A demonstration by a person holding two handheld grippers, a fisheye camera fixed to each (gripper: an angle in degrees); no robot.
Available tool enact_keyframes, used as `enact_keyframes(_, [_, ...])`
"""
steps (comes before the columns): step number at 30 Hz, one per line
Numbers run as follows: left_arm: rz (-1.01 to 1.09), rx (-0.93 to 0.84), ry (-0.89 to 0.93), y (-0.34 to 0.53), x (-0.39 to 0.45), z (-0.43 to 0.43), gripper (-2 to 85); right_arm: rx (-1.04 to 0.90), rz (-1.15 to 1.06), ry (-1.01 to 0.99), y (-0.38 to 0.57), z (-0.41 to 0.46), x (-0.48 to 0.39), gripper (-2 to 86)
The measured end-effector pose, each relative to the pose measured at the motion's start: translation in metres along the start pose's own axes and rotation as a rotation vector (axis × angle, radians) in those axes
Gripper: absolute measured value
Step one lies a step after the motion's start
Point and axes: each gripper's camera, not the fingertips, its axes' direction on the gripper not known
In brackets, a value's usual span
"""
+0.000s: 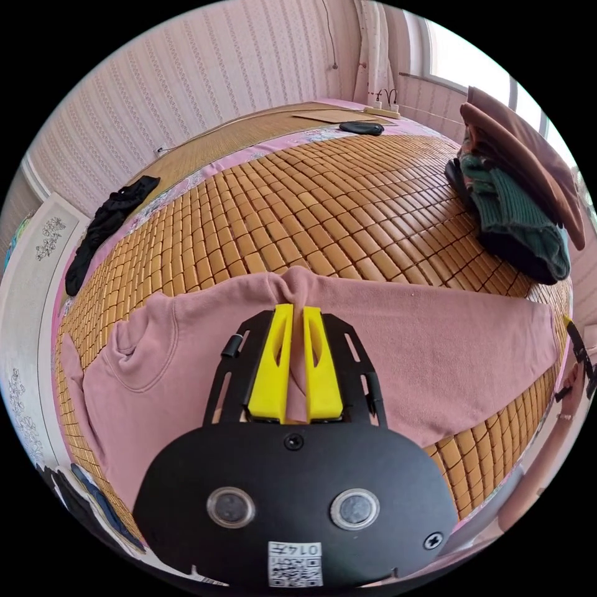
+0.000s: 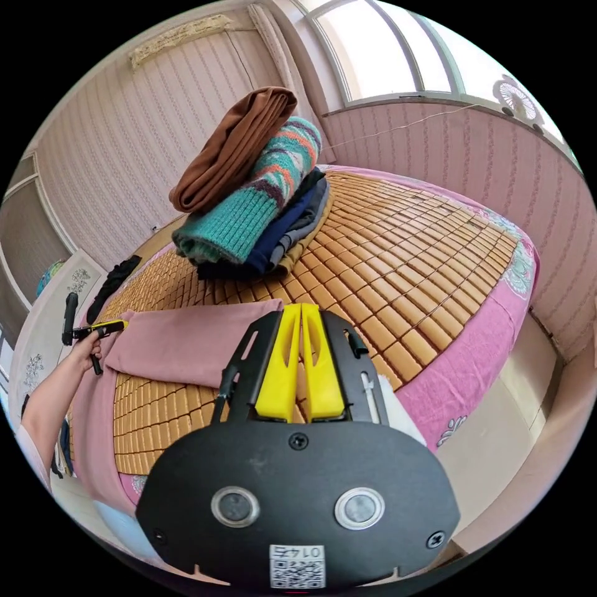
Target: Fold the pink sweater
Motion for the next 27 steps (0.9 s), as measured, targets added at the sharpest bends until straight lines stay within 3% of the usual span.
enact_keyframes(7, [0.018,0.046,-0.015,0.012,-0.004,-0.007,5.3,-0.112,-0.019,-0.25,-0.005,0.027,-0.006,8.1])
enact_keyframes(12, [0.013,0.063,0.015,0.015,-0.012,-0.02,6.1,-0.205,-0.116,-0.127,-0.007,0.039,-0.031,3.1])
enact_keyframes(17, [0.011,0.129,0.073,0.026,-0.026,-0.046,6.3,-0.062,0.009,-0.069,0.001,0.017,-0.005,1.9])
enact_keyframes(23, [0.044,0.035,0.003,0.035,-0.024,-0.038,6.3,-0.136,-0.039,0.023,0.0,0.033,-0.022,2.1])
enact_keyframes(27, [0.054,0.102,-0.033,0.043,-0.017,-0.058,6.2,-0.142,-0.029,0.017,0.003,0.037,-0.021,2.2])
